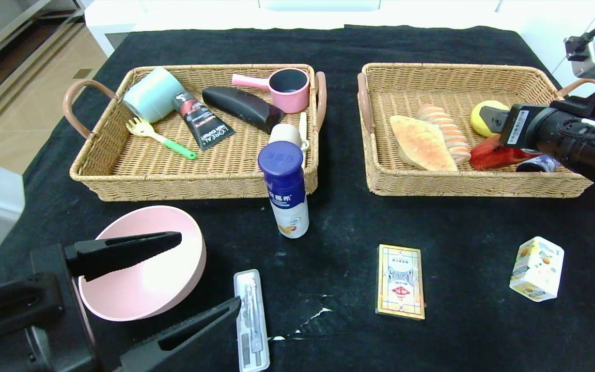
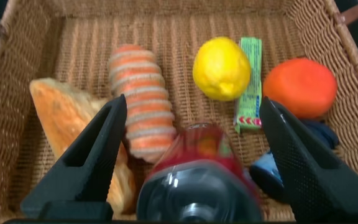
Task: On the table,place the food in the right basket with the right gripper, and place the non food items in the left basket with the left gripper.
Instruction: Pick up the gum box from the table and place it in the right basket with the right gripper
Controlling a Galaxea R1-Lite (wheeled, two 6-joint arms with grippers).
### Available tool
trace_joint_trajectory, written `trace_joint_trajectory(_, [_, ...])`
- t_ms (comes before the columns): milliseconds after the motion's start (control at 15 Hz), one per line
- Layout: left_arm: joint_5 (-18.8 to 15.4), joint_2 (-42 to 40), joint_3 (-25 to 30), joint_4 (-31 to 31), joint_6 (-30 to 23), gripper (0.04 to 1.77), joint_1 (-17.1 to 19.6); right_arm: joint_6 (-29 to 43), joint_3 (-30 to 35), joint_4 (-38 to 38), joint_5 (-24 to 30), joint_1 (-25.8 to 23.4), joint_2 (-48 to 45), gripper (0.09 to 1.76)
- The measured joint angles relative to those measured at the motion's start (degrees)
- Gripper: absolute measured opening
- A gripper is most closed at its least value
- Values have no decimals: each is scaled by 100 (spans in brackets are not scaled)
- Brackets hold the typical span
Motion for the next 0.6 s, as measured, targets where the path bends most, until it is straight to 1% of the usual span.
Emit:
trace_joint_trajectory(200, [-1, 0, 2, -1, 2, 172, 0, 0, 295, 356, 9, 39, -419, 161])
trace_joint_trajectory(333, [-4, 4, 4, -1, 2, 172, 0, -2, 496, 608, 11, 172, -783, 163])
trace_joint_trajectory(600, [-1, 10, 17, -1, 0, 172, -6, 9, 896, 1428, 13, 367, -1557, 166])
